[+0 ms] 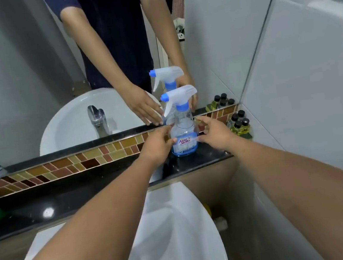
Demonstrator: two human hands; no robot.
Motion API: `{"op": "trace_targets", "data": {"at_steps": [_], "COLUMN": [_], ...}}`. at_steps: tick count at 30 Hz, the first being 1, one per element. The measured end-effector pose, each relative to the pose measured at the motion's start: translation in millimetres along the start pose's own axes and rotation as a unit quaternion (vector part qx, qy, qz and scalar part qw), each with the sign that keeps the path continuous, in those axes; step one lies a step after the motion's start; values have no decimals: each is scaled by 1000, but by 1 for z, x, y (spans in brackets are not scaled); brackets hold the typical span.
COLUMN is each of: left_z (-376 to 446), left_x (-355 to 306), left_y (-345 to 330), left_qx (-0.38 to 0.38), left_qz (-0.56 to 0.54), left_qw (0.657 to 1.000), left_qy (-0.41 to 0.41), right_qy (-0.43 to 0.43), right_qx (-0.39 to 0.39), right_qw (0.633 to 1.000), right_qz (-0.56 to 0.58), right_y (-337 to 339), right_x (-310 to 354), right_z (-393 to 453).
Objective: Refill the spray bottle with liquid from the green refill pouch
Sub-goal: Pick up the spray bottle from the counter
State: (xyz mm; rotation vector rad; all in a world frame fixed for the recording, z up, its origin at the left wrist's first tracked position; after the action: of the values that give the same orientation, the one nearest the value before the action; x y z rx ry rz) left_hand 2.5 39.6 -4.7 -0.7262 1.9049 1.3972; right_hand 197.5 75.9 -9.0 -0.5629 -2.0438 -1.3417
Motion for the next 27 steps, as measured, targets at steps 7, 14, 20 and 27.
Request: {"op": "trace_targets", "data": {"at_steps": [7,14,20,27], "left_z": [13,-4,-46,-100], "left_x": [8,19,36,71], "left_y": [-7,4,43,99], "left_qx": [-28,-31,-47,-95], "left_qz": [-53,-78,-58,-41], "left_qw": [998,996,997,995], "left_qy": [7,-3,-15,-10], "right_qy": [41,54,88,126], "right_qx": [63,67,81,98], "right_qw": [988,986,984,977], "right_qz": [133,139,134,140], "right_y": [-4,-15,-41,-95], "right_x": [8,18,62,124], "right_z": [10,-1,-14,-21]}}
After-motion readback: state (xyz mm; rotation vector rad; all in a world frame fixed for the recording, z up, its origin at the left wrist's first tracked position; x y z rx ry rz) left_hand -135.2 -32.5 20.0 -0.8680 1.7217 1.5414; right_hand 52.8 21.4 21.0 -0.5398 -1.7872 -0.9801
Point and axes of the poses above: each hand's wrist, its own z-axis towards the middle knuckle, its own y-axis out of the back of the hand, x = y × z, the point moved 4 cm from there along z, towards the middle knuckle, and after that the axes turned 9 degrees about x, right-handed, at the moved point
